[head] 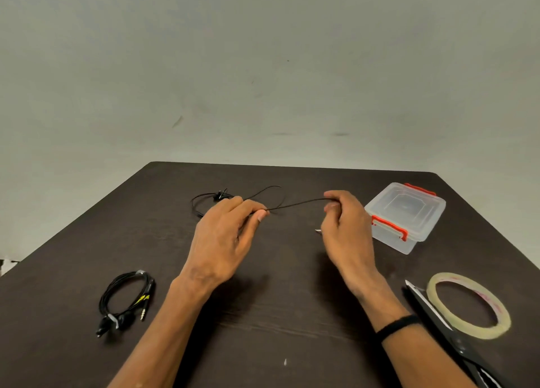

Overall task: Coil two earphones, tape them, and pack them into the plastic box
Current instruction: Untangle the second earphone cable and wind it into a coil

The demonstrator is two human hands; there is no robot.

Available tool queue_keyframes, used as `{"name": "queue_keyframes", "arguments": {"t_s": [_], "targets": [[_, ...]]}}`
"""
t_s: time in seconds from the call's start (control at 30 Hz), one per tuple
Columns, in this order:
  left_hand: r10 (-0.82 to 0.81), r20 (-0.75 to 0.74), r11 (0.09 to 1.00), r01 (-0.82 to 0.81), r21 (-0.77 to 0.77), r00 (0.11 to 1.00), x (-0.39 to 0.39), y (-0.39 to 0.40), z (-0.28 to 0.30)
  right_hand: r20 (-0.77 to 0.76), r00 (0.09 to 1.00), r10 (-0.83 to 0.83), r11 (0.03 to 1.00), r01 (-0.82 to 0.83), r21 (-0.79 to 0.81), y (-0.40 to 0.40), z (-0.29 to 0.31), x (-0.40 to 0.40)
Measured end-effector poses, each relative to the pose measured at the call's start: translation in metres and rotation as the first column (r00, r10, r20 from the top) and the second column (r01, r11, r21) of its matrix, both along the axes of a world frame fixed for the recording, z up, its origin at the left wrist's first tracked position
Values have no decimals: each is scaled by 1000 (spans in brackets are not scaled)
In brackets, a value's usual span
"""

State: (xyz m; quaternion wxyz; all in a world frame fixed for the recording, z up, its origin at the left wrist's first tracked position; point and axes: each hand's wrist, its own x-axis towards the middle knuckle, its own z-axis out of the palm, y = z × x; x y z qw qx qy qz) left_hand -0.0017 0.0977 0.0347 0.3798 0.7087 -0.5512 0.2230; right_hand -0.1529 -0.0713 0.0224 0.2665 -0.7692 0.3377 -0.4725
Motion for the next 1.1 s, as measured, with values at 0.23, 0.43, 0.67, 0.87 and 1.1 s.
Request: {"name": "queue_keyframes", "arguments": {"t_s": [0.23,0.43,0.67,0.87,1.1], "targets": [[-2,65,1000,1,22,998,-2,-5,-5,-208,962,180,856,-257,-449,40,3,9],[-16,48,998,14,54,999,-3,-4,-5,-192,964,186,801,-262,-538,39,-7,19],[23,3,999,-23,40,1000,-4,-1,-3,-76,997,17,929,-44,-367,19,-6,10],[8,36,996,-11,91,999,-5,-6,-9,-217,970,112,851,-207,-484,32,-6,11],[-18,20,995,16,97,1000,-7,-7,-11,-180,980,89,809,-177,-561,39,-9,16]]}}
